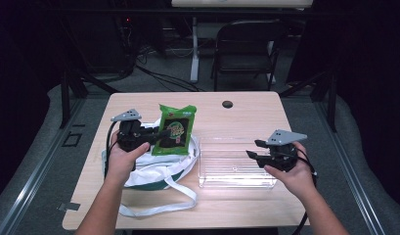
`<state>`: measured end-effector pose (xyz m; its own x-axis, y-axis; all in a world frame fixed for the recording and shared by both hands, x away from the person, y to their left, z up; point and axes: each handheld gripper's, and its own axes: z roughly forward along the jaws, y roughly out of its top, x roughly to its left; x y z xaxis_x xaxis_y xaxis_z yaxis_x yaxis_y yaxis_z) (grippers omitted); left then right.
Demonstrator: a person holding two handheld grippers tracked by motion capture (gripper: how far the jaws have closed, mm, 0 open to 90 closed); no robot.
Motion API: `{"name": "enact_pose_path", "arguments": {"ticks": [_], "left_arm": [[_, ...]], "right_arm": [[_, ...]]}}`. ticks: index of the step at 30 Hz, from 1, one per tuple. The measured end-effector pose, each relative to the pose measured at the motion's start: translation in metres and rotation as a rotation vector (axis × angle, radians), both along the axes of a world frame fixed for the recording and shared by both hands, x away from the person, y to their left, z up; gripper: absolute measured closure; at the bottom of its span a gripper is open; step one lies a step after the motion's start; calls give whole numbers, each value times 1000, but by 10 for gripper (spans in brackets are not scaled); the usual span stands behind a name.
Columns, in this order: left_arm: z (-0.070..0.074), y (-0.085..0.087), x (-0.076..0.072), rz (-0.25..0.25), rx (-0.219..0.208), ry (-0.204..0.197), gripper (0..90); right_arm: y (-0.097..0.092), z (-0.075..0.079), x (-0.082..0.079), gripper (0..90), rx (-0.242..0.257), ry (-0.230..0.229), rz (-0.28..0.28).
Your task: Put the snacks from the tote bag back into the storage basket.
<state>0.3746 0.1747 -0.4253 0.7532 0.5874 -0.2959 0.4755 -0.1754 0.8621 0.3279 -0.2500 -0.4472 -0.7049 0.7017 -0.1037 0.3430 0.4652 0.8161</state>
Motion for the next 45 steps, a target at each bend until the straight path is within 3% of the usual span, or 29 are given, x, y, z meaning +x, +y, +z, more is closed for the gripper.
{"name": "enact_pose_path", "arguments": {"ticks": [5,11,14,21,28,38,45], "left_arm": [[-1,-9,0,-22,-3,-3,715],[-4,-22,2,-54,-2,2,715],[-6,-27,0,-69,0,-8,715],[-7,-29,-2,-84,-4,-15,715],[-9,-27,-4,-89,-4,-20,715],[-11,-23,-4,-81,-12,-20,715],[-12,-21,-2,-82,-19,-21,715]], "right_arm": [[3,13,6,494,0,3,32],[8,23,14,494,-29,6,54],[14,27,17,488,-49,4,90],[26,37,22,485,-101,6,164],[41,50,33,484,-186,39,254],[56,62,51,487,-258,80,317],[64,68,58,487,-281,112,359]]}}
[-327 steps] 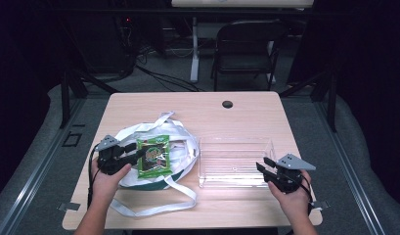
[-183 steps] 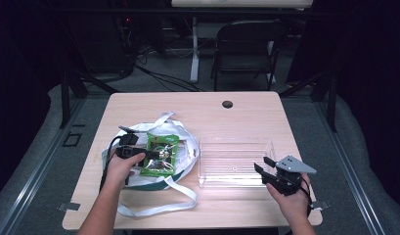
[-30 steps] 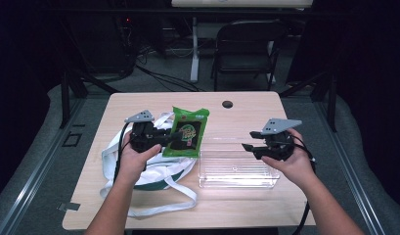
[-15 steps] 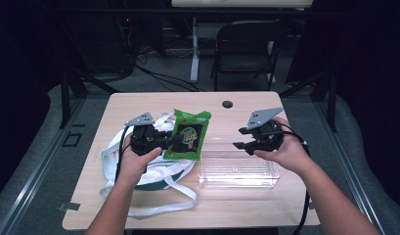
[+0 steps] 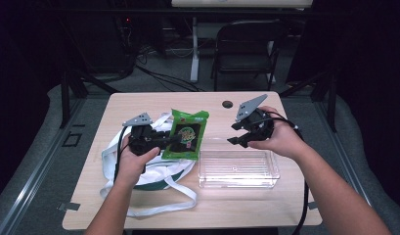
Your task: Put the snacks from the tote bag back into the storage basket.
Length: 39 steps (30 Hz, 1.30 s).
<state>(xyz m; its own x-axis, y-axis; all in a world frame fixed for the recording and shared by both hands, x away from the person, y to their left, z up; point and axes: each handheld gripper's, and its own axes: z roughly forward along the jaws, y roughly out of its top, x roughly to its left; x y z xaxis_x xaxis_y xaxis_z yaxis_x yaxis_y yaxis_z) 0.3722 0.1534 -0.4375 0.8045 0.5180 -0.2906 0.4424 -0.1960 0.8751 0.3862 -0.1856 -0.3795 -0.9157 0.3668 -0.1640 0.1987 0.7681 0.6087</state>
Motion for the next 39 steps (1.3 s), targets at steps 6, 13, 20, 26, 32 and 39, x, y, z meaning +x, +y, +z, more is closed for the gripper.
{"name": "enact_pose_path", "arguments": {"ticks": [6,13,20,26,32,39], "left_arm": [[-1,-3,-1,-11,4,-2,716],[-2,-8,-2,-28,-3,-5,715],[-4,-11,-2,-42,-3,2,716],[-4,-15,-3,-54,-5,1,715],[-5,-19,-4,-64,-6,4,716],[-5,-27,-7,-93,0,-5,716]], "right_arm": [[5,7,5,462,-9,7,21],[12,18,15,418,-49,26,60],[19,30,18,399,-72,15,90],[25,36,21,398,-80,22,105],[30,41,23,393,-92,30,118],[41,43,22,391,-100,40,154]]}}
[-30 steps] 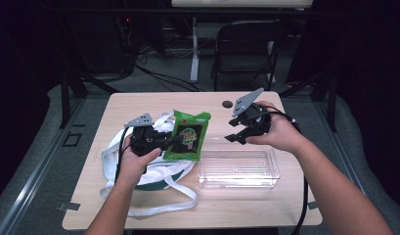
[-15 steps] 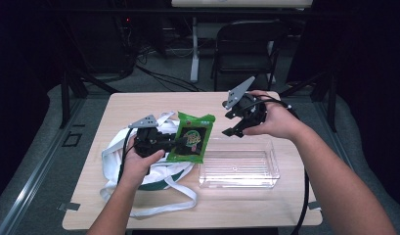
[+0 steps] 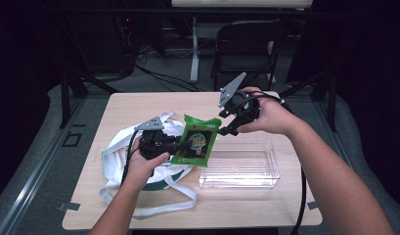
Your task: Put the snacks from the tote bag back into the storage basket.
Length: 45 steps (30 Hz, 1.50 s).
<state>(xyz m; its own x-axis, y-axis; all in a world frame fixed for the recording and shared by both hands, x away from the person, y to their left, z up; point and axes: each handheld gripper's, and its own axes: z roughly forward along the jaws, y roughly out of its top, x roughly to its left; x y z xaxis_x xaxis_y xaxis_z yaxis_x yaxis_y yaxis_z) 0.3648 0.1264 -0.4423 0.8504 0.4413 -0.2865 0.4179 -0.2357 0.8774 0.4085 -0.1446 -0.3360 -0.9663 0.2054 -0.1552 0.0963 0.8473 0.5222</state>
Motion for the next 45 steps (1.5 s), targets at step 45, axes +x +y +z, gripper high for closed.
{"name": "enact_pose_path", "arguments": {"ticks": [45], "left_arm": [[2,-16,-9,-88,-4,-42,717]], "right_arm": [[38,-22,-5,455,-74,141,133]]}}
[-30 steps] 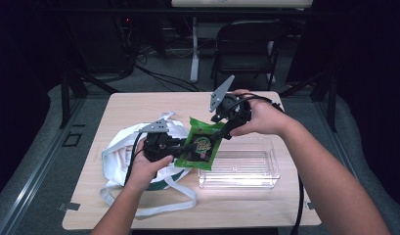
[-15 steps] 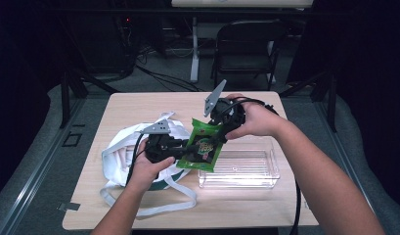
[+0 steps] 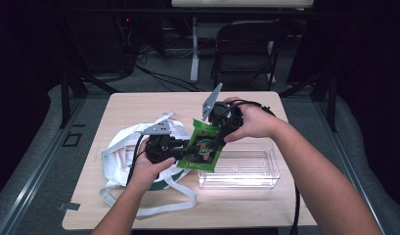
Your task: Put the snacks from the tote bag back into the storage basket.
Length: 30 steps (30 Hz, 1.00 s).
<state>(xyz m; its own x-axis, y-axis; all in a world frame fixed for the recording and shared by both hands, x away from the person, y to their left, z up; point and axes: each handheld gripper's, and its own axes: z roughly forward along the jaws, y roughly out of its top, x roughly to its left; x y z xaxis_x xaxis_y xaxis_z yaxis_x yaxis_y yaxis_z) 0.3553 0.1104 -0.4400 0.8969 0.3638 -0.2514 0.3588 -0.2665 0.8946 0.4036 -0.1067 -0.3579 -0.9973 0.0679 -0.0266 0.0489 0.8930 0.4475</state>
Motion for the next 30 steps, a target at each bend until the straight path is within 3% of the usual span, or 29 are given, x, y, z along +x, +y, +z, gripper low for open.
{"name": "enact_pose_path", "arguments": {"ticks": [13,30], "left_arm": [[-1,-1,-1,-13,-4,-7,718],[-2,-2,0,-26,-14,0,716]], "right_arm": [[4,-3,0,544,-8,52,14],[2,0,1,628,-10,80,8]]}}
